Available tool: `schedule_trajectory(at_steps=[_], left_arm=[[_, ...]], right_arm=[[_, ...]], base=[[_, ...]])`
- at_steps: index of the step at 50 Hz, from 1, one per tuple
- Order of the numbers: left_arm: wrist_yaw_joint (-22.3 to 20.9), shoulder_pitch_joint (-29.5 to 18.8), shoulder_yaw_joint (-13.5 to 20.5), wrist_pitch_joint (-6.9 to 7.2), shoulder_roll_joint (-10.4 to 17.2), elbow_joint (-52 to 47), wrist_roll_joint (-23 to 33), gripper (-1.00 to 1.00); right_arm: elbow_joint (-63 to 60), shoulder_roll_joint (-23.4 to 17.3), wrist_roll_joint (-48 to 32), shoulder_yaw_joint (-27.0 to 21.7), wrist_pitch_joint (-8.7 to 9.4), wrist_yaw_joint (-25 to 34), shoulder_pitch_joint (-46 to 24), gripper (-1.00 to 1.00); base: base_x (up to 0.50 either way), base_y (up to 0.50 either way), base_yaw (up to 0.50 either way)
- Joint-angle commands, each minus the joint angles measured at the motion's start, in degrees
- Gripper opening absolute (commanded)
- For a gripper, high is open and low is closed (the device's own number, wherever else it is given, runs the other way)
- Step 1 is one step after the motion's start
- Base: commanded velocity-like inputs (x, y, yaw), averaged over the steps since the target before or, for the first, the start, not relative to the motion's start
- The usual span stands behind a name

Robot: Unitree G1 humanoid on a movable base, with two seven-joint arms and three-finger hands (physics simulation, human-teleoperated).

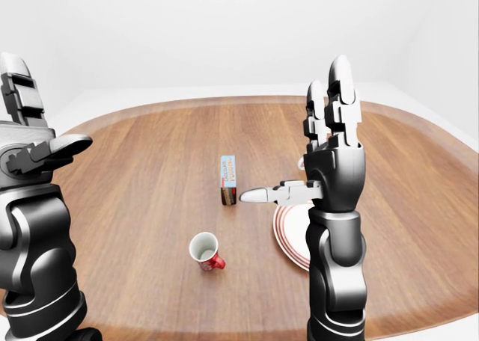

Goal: Pick up the red mug and put it on the plate

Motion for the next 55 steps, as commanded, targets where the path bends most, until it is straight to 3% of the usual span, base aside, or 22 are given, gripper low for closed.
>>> schedule_trajectory(at_steps=[1,11,26,38,47,55], left_arm=[[0.1,0.0,0.2,0.0,0.2,0.0,-0.1,0.95],[0.4,0.0,0.2,0.0,0.3,-0.8,-0.3,0.95],[0.2,-0.1,0.2,0.0,0.3,-0.4,0.1,0.95],[0.4,-0.5,0.3,0.0,0.5,-0.4,-0.1,0.95],[0.3,-0.2,0.3,0.0,0.4,-0.6,-0.1,0.95],[0.3,-0.3,0.4,0.0,0.4,-0.3,0.0,0.95]], right_arm=[[0.3,0.2,-0.6,0.4,0.0,-0.5,0.0,1.0],[-1.1,1.4,-2.8,3.4,0.0,0.3,2.1,1.0],[-1.3,4.2,-10.0,13.0,0.0,4.5,3.9,1.0],[0.3,4.7,-16.6,16.4,0.0,6.8,3.8,1.0],[2.0,4.3,-26.1,20.2,0.0,12.8,3.0,1.0],[3.7,5.4,-29.4,21.0,0.0,16.7,2.2,1.0]], base=[[0.0,0.0,0.0],[0.0,0.0,0.0],[0.0,0.0,0.0],[0.0,0.0,0.0],[0.0,0.0,0.0],[0.0,0.0,0.0]])
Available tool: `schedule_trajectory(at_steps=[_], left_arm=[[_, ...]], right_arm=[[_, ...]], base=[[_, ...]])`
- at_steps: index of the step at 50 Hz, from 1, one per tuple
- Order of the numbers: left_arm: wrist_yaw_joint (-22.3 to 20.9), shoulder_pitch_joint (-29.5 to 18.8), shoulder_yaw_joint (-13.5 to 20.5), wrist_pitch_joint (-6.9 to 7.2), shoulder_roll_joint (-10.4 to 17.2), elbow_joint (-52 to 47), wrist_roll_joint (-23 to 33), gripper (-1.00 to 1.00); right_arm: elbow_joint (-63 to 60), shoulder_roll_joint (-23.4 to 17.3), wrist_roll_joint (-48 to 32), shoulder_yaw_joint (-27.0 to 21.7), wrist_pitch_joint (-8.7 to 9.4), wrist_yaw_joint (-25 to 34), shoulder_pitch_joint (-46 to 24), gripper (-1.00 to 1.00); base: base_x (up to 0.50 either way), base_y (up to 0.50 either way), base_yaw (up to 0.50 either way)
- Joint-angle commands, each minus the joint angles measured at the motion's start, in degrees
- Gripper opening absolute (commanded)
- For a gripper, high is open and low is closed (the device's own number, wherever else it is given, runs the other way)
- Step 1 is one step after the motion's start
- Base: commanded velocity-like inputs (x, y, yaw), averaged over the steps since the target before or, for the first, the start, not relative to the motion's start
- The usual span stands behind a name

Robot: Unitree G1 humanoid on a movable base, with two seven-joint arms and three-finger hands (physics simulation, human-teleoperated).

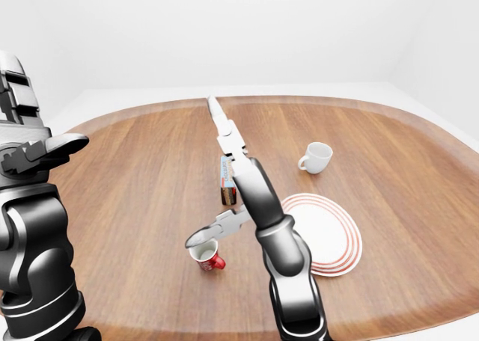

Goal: Pick up the red mug and put it on the plate

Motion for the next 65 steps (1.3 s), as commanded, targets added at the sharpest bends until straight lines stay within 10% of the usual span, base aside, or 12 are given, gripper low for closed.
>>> schedule_trajectory(at_steps=[1,28,65], left_arm=[[0.1,-0.1,0.1,0.0,0.0,0.1,0.0,0.95],[0.2,-0.4,0.5,0.0,0.5,0.7,-0.1,0.95],[0.8,-0.7,0.7,0.0,0.9,0.0,-0.5,0.95]], right_arm=[[2.7,0.9,-6.6,2.4,0.0,5.2,-0.9,1.0],[19.0,3.0,-28.4,9.5,0.0,18.1,0.0,1.0],[28.6,5.9,-34.5,10.2,0.0,17.9,0.3,1.0]], base=[[0.0,0.0,0.0],[0.0,0.0,0.0],[0.0,0.0,0.0]])
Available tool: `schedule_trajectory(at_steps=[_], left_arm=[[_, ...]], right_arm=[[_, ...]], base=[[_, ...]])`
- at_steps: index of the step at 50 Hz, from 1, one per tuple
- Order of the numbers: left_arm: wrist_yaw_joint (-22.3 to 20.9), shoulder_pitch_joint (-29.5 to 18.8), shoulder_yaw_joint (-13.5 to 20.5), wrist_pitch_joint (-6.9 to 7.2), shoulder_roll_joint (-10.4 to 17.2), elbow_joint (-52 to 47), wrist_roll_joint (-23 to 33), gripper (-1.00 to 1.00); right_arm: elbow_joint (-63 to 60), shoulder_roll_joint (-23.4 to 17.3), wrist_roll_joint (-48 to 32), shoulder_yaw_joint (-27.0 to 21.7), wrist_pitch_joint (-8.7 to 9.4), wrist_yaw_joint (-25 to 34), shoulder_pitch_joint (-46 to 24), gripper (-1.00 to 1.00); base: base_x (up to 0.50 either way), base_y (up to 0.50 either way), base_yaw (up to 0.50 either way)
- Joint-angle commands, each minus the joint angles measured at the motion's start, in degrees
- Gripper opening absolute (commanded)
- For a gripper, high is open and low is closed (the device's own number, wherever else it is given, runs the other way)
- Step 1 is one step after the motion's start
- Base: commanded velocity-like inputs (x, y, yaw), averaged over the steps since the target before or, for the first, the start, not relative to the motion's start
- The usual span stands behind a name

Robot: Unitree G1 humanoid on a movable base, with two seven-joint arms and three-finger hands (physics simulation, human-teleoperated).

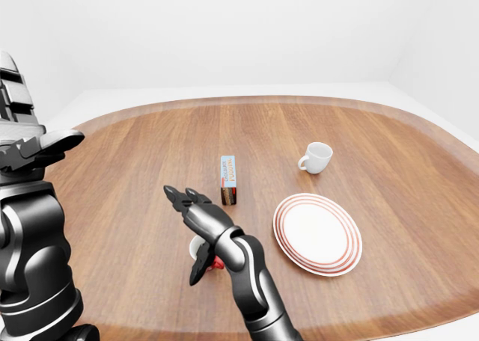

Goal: Pick up the red mug and put it on the plate

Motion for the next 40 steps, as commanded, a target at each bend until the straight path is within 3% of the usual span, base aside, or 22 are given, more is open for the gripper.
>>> schedule_trajectory(at_steps=[1,40], left_arm=[[0.1,0.1,0.2,0.0,0.1,-0.4,-0.1,0.95],[0.4,-0.2,0.0,0.0,0.1,-0.6,-0.3,0.95]], right_arm=[[3.7,0.6,-1.5,0.2,0.0,-0.4,-0.4,1.0],[19.2,1.9,-7.3,-2.5,0.0,-4.1,-4.3,1.0]], base=[[0.0,0.0,0.0],[0.0,0.0,0.0]])
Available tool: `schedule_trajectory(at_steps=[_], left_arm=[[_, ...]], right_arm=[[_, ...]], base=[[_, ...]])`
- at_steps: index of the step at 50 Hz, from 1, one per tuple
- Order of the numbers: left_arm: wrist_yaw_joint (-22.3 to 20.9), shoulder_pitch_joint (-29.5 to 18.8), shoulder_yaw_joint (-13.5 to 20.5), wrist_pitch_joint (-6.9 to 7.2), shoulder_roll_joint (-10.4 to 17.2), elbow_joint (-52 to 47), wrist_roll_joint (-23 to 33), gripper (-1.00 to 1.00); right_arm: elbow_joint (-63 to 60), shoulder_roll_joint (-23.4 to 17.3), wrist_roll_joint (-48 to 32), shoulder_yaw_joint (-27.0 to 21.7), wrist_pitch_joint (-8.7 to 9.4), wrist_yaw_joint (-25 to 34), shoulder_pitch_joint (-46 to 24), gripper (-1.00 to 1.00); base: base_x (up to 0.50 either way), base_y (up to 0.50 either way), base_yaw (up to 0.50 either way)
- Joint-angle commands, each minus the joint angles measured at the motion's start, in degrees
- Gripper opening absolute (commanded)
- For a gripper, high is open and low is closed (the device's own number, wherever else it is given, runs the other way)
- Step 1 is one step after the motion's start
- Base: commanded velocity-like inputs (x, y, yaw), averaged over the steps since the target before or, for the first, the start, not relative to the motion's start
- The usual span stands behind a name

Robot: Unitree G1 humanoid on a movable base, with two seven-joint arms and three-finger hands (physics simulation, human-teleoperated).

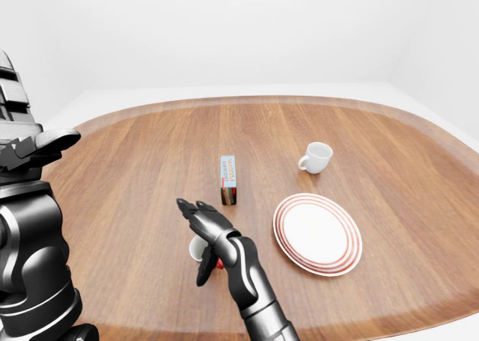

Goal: Pick up the red mug and put it on the plate

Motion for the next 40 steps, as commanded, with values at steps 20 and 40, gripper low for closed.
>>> schedule_trajectory(at_steps=[20,40], left_arm=[[-0.2,0.1,-0.3,0.0,-0.3,0.4,0.4,0.95],[-0.3,0.5,-0.5,0.0,-0.6,0.2,0.5,0.95]], right_arm=[[12.6,1.3,-4.5,-3.1,0.0,-0.8,-6.6,1.0],[17.6,2.1,-5.1,-4.1,0.0,-0.7,-9.3,1.0]], base=[[0.0,0.0,0.0],[0.0,0.0,0.0]])
